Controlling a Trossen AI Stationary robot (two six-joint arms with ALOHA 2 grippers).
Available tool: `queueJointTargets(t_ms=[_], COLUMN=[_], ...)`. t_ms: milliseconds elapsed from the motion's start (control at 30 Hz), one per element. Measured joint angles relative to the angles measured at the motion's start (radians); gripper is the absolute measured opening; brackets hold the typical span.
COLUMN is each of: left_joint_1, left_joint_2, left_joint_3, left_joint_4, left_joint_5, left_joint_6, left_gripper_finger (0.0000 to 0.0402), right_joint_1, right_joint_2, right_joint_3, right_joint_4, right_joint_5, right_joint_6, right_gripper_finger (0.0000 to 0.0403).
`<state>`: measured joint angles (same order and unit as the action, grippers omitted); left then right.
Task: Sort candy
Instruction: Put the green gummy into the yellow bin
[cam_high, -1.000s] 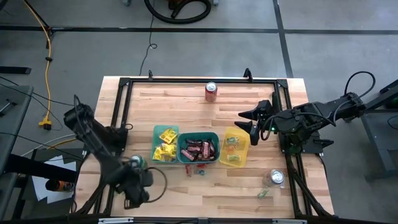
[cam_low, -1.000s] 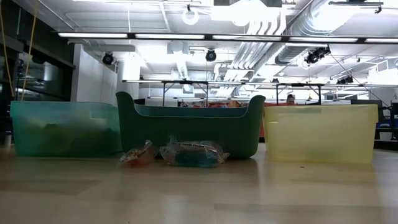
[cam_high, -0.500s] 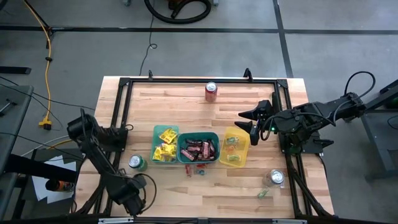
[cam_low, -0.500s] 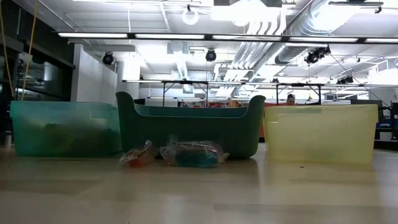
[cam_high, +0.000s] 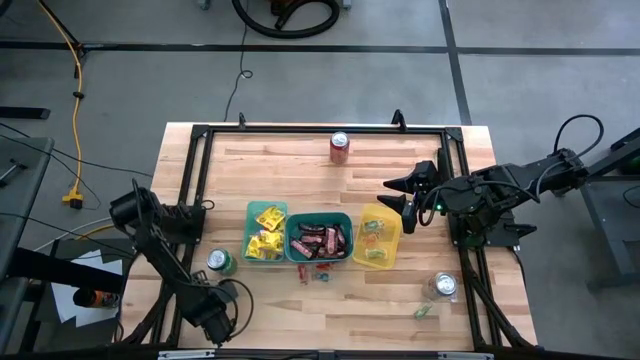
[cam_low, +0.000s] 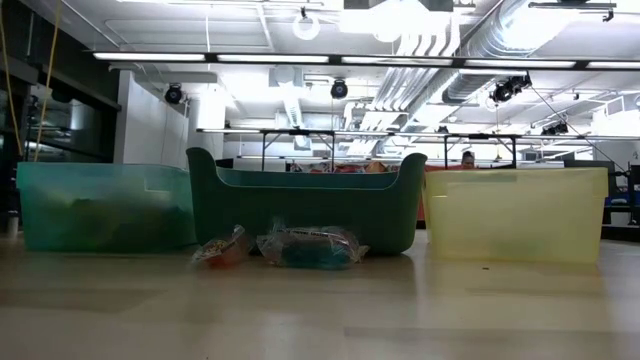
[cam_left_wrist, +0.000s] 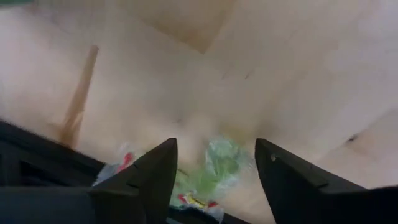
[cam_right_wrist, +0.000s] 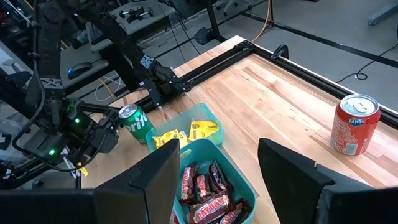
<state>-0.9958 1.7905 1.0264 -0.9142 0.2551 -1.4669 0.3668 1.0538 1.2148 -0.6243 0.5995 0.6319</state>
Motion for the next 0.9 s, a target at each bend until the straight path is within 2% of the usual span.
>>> queueJointTargets(t_ms=[100,267,467,600,667,800,900], left_joint_1=[0.000,0.000,0.000,0.019,0.053,0.177,0.322], left_joint_2=[-0.011,-0.066,-0.171,-0.317,-0.400,-0.527,-0.567], left_joint_3=[0.003,0.007,0.007,0.006,0.007,0.009,0.008], left_joint_4=[0.002,0.011,0.018,0.120,0.193,0.324,0.451], left_joint_5=[0.000,0.000,-0.030,-0.164,-0.279,-0.546,-0.682], left_joint_6=[0.042,0.092,0.130,0.199,0.262,0.455,0.686], left_gripper_finger=[0.0154,0.0023,0.0003,0.0001,0.0001,0.0001,0.0000], right_joint_1=[0.000,0.000,0.000,0.000,0.000,0.000,0.000], right_joint_2=[0.000,0.000,0.000,0.000,0.000,0.000,0.001], right_joint_3=[0.000,0.000,0.000,0.000,0.000,0.000,0.000], right_joint_4=[0.000,-0.001,-0.007,-0.008,-0.008,-0.007,-0.006], right_joint_5=[0.000,0.001,0.001,0.001,0.001,0.001,0.000], right_joint_6=[0.000,-0.001,-0.001,-0.001,0.005,0.041,0.072], right_gripper_finger=[0.0213,0.0213,0.0213,0.0213,0.0213,0.0213,0.0213])
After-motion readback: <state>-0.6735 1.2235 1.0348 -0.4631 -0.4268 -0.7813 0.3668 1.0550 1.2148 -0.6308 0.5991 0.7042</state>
